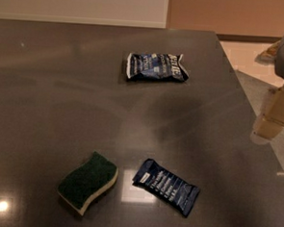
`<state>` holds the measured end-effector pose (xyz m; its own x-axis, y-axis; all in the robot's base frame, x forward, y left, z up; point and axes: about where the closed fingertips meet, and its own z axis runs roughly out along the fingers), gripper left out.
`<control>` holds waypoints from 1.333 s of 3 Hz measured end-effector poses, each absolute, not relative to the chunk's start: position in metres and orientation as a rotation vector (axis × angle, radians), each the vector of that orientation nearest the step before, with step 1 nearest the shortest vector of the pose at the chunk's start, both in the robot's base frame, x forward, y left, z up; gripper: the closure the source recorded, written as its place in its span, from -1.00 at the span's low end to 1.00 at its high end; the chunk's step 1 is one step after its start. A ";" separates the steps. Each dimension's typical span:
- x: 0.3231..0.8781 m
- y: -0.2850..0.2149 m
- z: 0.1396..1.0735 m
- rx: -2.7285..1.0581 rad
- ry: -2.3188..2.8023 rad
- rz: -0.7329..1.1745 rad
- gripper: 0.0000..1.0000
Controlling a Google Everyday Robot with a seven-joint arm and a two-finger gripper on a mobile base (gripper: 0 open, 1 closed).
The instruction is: Pick rxbar blueberry
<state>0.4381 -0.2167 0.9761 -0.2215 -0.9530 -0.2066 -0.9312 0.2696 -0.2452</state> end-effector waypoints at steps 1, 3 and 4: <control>0.438 -0.217 0.976 -1.725 2.232 -0.098 -1.00; 0.428 -0.198 0.967 -1.770 2.188 -0.024 -1.00; 0.415 -0.171 0.946 -1.814 2.162 0.046 -1.00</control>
Offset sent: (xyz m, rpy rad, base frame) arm -0.0050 0.0048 -0.0101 0.0062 0.0417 0.0364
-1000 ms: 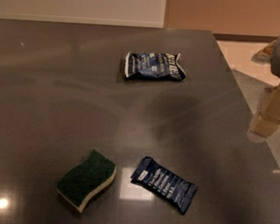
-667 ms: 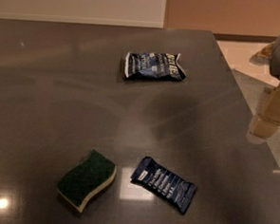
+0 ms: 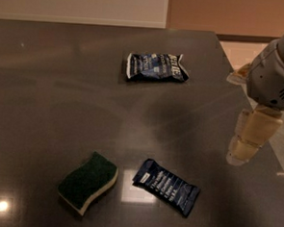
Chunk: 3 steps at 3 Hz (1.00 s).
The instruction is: Pick rxbar blueberry
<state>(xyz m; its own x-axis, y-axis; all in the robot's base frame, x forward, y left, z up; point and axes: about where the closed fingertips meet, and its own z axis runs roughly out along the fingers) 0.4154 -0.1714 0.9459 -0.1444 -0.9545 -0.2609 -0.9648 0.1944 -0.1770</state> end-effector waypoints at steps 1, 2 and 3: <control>0.402 -0.145 0.916 -1.863 2.163 0.121 -1.00; 0.390 -0.126 0.886 -1.884 2.166 0.176 -1.00; 0.380 -0.113 0.863 -1.880 2.170 0.190 -1.00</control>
Offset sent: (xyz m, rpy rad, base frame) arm -0.0405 0.0677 -0.1020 0.0513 0.1523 0.0686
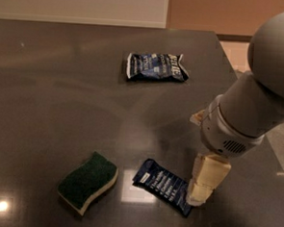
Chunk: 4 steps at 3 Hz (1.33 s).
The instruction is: Pick rxbar blueberry
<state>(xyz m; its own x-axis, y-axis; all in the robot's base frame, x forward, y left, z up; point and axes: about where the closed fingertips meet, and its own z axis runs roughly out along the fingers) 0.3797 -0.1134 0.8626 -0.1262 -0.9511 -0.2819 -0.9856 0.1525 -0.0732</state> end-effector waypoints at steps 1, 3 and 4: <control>0.373 -0.105 0.845 -1.875 2.182 0.200 -1.00; 0.360 -0.090 0.820 -1.882 2.196 0.221 -1.00; 0.349 -0.084 0.820 -1.890 2.200 0.225 -0.66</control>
Offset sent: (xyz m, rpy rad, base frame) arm -0.0211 0.0236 -0.0468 0.0048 0.0412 -0.0006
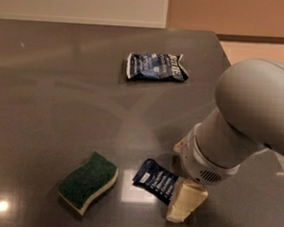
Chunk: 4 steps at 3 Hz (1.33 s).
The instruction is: Pick rxbar blueberry
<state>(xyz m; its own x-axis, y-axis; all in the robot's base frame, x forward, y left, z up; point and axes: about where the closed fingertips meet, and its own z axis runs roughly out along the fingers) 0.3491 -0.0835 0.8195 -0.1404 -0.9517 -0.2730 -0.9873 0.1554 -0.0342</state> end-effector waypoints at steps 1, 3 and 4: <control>0.341 -0.079 0.821 -1.898 2.205 0.230 -0.19; 0.339 -0.078 0.822 -1.901 2.210 0.234 0.73; 0.339 -0.078 0.822 -1.901 2.210 0.234 1.00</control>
Offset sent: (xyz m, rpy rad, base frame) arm -0.0140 0.0059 0.0019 -0.0096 0.0263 -0.0002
